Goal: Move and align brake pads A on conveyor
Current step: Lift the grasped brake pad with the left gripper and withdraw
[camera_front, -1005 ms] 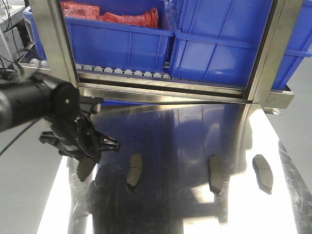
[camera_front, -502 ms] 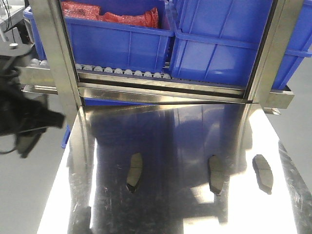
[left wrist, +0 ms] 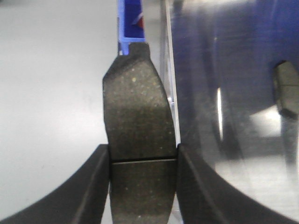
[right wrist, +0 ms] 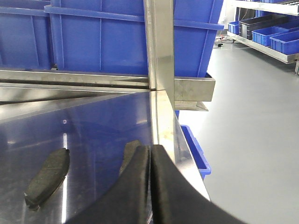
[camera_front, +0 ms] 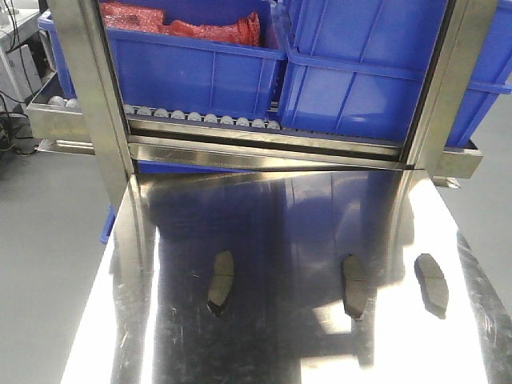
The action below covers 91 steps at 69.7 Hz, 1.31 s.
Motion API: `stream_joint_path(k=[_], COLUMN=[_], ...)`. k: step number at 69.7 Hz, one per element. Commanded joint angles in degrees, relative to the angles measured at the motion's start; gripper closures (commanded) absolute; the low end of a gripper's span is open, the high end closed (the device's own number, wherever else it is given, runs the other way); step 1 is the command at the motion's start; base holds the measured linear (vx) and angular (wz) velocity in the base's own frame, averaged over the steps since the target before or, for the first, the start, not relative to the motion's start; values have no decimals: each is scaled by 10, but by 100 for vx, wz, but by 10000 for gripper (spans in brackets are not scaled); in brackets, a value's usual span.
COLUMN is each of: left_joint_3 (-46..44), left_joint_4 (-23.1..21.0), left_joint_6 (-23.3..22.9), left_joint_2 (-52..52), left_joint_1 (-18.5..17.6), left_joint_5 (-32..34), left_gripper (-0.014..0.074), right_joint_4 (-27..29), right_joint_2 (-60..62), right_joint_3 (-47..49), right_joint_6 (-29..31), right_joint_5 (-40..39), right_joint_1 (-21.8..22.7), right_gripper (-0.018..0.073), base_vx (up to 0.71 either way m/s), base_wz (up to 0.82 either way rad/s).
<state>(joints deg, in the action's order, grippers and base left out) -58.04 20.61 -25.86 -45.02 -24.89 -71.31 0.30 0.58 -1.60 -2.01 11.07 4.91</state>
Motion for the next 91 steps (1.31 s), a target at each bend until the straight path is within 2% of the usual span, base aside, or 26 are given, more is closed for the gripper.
stream_joint_path(k=[1, 21, 91], left_joint_3=[-5, -5, -5], left_joint_4=[29, 32, 32], left_joint_6=[-7, -5, -5], left_joint_2=[31, 67, 67], left_joint_1=[-1, -1, -1], left_joint_5=[16, 8, 8], left_gripper=[603, 603, 603], right_joint_4=[-3, -3, -3], right_joint_2=[7, 7, 7], right_joint_3=[-7, -7, -7], right_joint_6=[2, 2, 3], right_joint_5=[-41, -41, -40], right_joint_1=[2, 2, 2], right_gripper=[571, 571, 571], base_vx=[0, 0, 0], base_wz=[0, 0, 0])
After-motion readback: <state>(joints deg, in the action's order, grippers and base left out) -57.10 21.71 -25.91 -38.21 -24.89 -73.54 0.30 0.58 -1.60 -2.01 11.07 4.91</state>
